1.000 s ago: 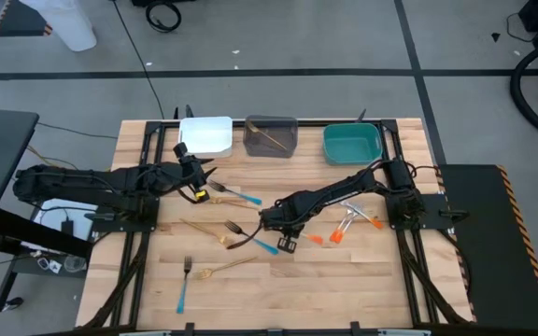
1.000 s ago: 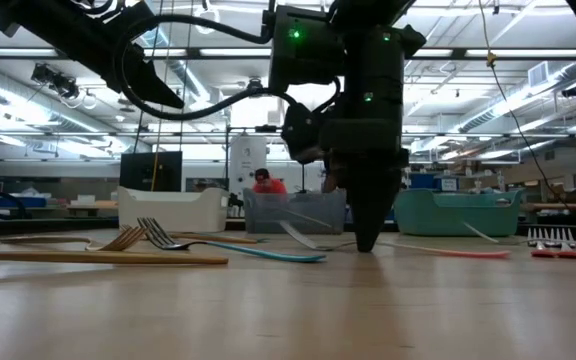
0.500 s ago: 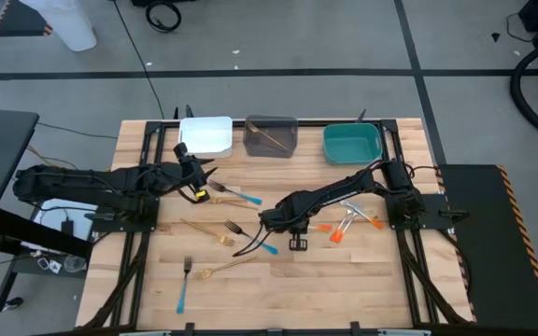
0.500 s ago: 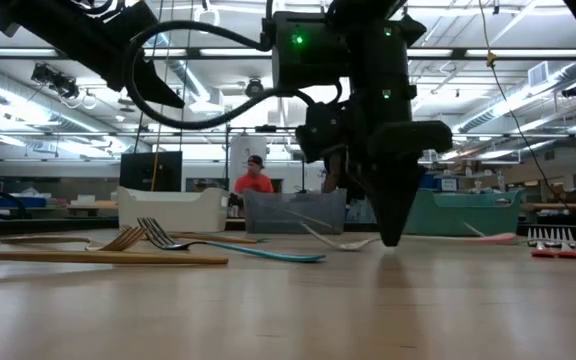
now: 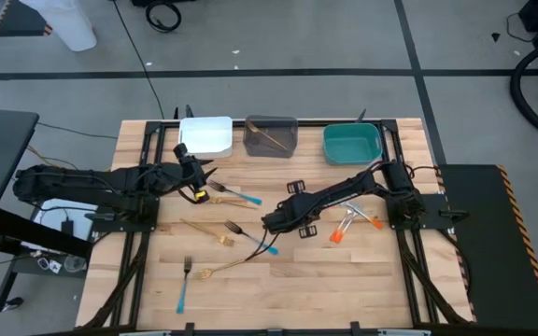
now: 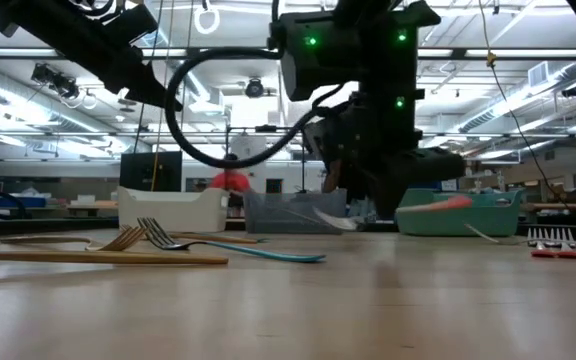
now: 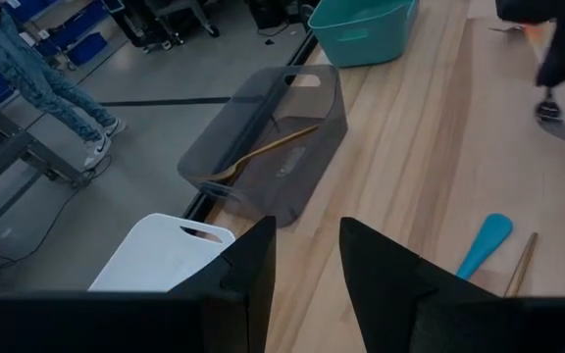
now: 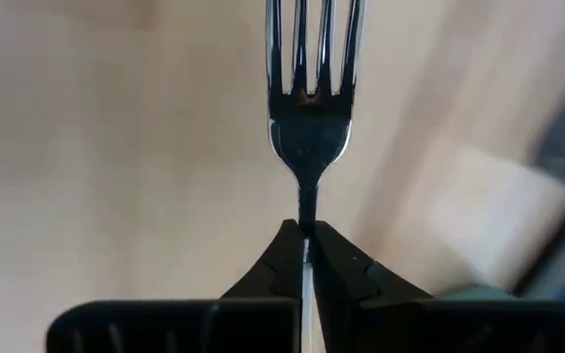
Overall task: Sort silverware by color (type)
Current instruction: Put the bottom orange fork into the green bin
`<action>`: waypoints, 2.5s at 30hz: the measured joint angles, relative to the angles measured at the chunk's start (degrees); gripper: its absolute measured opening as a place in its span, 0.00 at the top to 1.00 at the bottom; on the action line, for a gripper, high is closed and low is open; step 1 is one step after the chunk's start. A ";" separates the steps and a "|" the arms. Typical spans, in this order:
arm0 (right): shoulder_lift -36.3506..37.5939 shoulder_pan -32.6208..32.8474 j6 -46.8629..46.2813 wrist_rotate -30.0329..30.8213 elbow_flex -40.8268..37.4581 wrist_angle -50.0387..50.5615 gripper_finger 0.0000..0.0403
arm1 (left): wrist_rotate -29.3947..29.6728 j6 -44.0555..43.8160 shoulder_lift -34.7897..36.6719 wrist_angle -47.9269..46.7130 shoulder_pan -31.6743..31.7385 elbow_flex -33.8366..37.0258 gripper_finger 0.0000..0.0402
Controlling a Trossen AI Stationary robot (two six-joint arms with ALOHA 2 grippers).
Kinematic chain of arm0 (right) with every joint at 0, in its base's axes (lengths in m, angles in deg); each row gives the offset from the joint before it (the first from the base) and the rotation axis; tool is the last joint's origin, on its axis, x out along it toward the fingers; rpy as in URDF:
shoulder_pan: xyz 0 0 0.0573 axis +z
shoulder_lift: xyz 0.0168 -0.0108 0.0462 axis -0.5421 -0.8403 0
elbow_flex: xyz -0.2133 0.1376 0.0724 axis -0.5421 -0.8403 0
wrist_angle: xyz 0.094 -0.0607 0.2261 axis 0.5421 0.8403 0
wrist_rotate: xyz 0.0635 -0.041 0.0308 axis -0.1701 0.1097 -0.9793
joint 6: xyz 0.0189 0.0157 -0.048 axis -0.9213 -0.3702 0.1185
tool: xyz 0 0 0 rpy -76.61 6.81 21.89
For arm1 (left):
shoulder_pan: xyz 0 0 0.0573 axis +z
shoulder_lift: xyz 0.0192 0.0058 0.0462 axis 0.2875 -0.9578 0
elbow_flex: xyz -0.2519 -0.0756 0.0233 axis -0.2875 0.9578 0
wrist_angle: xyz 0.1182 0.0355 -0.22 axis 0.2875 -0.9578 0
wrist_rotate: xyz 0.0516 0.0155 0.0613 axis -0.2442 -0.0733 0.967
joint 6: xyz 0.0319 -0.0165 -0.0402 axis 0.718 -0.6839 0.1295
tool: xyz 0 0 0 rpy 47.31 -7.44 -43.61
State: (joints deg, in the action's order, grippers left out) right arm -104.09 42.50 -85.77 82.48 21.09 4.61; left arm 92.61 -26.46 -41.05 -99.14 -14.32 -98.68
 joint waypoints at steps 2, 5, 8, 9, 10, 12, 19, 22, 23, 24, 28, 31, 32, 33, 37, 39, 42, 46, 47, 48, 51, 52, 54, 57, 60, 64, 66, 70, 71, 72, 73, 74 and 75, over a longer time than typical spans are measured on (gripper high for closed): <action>0.01 0.07 0.38 4.17 0.02 1.24 0.96 | 0.00 -0.02 0.00 -0.03 0.00 0.00 0.69; 0.02 0.03 0.87 8.26 0.01 2.87 0.96 | 0.00 -0.31 0.00 -0.04 0.00 0.00 0.69; 1.22 0.02 1.45 10.32 -1.25 2.34 0.96 | 0.00 -1.46 0.00 -0.08 0.00 0.00 0.69; 1.93 -0.03 1.75 10.97 -1.85 1.96 0.96 | 0.00 -1.46 0.00 -0.15 0.00 0.00 0.69; 2.63 -0.12 2.08 11.37 -2.43 1.42 0.96 | 0.00 -1.48 0.00 -0.29 0.00 0.00 0.69; 4.40 -0.34 3.24 11.60 -3.91 0.19 0.96 | 0.00 -1.55 0.00 -0.30 0.00 0.00 0.69; 12.73 -1.86 10.66 11.70 -10.16 -5.58 0.96 | 0.00 -1.55 0.00 -0.28 0.00 0.00 0.69; 17.16 -2.95 17.34 11.26 -13.69 -9.05 0.96 | 0.00 -2.17 0.00 -0.28 0.00 0.00 0.69; 18.65 -3.44 19.99 10.84 -14.97 -10.11 0.96 | -0.01 -2.84 0.00 -0.26 0.00 0.00 0.69; 20.14 -4.01 22.70 10.13 -16.22 -11.04 0.96 | 0.02 -2.93 0.00 -0.28 0.00 0.00 0.69; 26.02 -7.64 29.93 6.12 -20.44 -13.65 0.96 | 0.00 -2.93 0.00 -0.28 0.00 0.00 0.69; 29.28 -11.39 34.34 3.45 -22.44 -13.67 0.96 | 0.00 -2.94 0.00 -0.26 0.00 0.00 0.69; 30.22 -12.61 36.40 2.74 -22.85 -13.64 0.96 | 0.00 -2.95 0.00 -0.25 0.00 0.00 0.69; 30.99 -13.79 38.79 2.13 -23.08 -13.51 0.96 | 0.00 -2.95 0.00 -0.23 0.00 0.00 0.69; 32.57 -18.10 45.88 1.56 -23.21 -13.85 0.96 | 0.00 -2.97 0.00 -0.25 0.00 0.00 0.69; 33.16 -20.48 47.61 1.34 -23.21 -14.21 0.96 | 0.00 -3.01 0.00 -0.28 0.00 0.00 0.69; 33.99 -24.09 49.78 -0.58 -23.21 -14.18 0.96 | 0.00 -3.04 0.00 -0.51 0.00 0.00 0.69; 35.08 -29.49 52.02 -6.12 -23.21 -14.23 0.96 | 0.00 -3.34 0.00 -2.31 0.00 -0.02 0.69; 35.27 -30.89 52.31 -7.14 -23.21 -14.28 0.96 | 0.00 -3.86 0.00 -2.86 0.00 -0.02 0.69; 35.40 -32.26 52.70 -8.33 -23.21 -14.26 0.96 | 0.00 -4.38 0.00 -3.22 0.00 -0.02 0.69; 35.52 -35.66 55.34 -10.17 -23.21 -14.32 0.96 | 0.00 -4.85 0.00 -3.76 0.00 -0.02 0.69; 35.52 -36.66 56.54 -10.45 -23.21 -14.30 0.96 | 0.00 -5.15 0.00 -3.77 0.00 -0.02 0.69; 35.52 -38.54 58.82 -10.66 -23.21 -14.42 0.96 | 0.00 -6.17 0.00 -3.87 0.00 -0.02 0.69; 35.50 -41.37 60.94 -12.65 -23.21 -14.72 0.96 | 0.01 -7.52 0.00 -4.88 0.00 -0.02 0.69; 35.50 -43.87 62.24 -13.65 -23.21 -14.74 0.96 | 0.00 -7.56 0.00 -5.64 0.00 -0.02 0.69; 35.50 -46.34 64.23 -13.63 -23.21 -14.71 0.96 | 0.00 -7.73 0.00 -6.73 0.00 -0.02 0.69; 35.50 -47.27 65.81 -13.32 -23.21 -14.71 0.96 | 0.00 -8.40 0.00 -6.86 0.00 -0.02 0.69; 35.50 -49.24 69.00 -12.04 -23.21 -14.68 0.96 | 0.00 -8.98 0.00 -7.24 0.00 -0.02 0.69; 35.50 -49.81 69.34 -11.95 -23.21 -14.69 0.96 | 0.00 -8.98 0.00 -7.29 0.00 -0.02 0.69; 35.49 -50.37 69.73 -11.97 -23.21 -14.64 0.97 | 0.00 -9.01 0.00 -7.43 0.00 -0.02 0.69; 35.48 -50.87 70.06 -11.97 -23.21 -14.44 0.97 | 0.00 -9.18 0.00 -7.65 0.00 -0.02 0.69; 35.47 -51.33 70.19 -11.95 -23.21 -14.19 0.97 | 0.00 -9.38 0.00 -7.76 0.00 -0.02 0.69; 35.47 -51.74 70.26 -11.90 -23.21 -13.98 0.97 | 0.00 -9.83 0.00 -7.82 0.00 -0.02 0.69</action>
State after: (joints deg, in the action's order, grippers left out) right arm -68.62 -9.25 -15.51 70.58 -2.12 -9.36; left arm 92.61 -36.29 -41.05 -106.97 -14.32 -98.70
